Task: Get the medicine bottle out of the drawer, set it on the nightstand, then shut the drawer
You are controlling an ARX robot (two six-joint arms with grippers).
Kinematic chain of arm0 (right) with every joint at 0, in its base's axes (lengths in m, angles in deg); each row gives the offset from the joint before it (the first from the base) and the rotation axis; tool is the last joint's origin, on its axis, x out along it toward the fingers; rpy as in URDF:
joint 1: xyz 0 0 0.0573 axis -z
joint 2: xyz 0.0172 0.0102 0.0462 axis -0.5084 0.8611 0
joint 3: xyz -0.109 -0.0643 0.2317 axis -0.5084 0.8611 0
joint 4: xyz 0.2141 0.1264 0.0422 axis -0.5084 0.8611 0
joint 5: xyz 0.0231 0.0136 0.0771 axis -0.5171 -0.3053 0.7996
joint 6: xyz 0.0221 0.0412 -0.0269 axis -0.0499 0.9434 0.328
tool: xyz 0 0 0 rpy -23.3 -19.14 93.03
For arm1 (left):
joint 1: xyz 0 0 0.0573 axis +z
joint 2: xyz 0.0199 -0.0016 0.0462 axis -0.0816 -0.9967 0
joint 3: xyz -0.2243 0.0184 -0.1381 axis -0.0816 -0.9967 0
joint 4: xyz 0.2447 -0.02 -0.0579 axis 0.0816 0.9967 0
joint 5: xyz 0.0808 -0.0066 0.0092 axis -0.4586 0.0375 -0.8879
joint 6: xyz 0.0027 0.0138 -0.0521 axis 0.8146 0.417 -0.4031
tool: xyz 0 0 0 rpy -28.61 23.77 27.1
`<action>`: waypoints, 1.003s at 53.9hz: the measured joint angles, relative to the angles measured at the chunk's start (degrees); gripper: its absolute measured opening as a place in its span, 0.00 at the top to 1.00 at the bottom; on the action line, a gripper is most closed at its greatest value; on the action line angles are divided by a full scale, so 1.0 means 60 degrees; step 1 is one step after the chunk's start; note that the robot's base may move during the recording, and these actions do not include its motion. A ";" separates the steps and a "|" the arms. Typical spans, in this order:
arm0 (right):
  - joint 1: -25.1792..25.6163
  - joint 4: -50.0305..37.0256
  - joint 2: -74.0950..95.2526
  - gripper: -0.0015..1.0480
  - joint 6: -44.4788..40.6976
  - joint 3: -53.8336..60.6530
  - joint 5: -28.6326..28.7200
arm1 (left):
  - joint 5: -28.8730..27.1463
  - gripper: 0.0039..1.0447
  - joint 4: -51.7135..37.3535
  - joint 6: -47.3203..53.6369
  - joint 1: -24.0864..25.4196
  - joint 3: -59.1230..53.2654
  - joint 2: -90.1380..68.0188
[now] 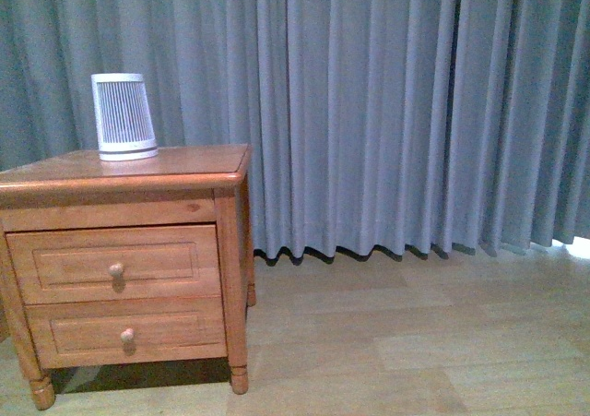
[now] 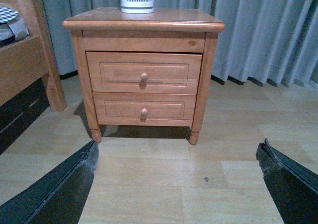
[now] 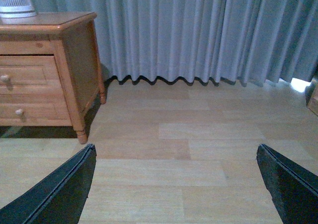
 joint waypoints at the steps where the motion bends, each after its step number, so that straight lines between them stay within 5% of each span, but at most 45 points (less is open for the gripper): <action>1: 0.0000 0.0000 0.0000 0.07 0.0000 0.0000 0.0000 | 0.0000 0.06 0.0000 0.0000 0.0000 0.0000 0.0000; 28: 0.0000 -0.0004 0.0000 0.07 -0.0004 0.0000 0.0004 | 0.0004 0.06 0.0022 -0.0018 0.0000 0.0004 -0.0025; 32: 0.0000 -0.0004 0.0007 0.07 -0.0004 0.0000 -0.0004 | 0.0798 0.06 0.1759 -0.0572 0.0703 0.1049 -0.1723; 40: 0.0000 -0.0004 0.0007 0.07 -0.0004 0.0000 0.0000 | 0.1606 0.06 -0.0933 -0.0350 0.2069 0.3759 -0.6411; 54: 0.0000 -0.0004 0.0007 0.07 -0.0004 0.0000 0.0000 | 0.1304 0.06 -0.5388 0.0186 0.1432 0.6364 -1.3081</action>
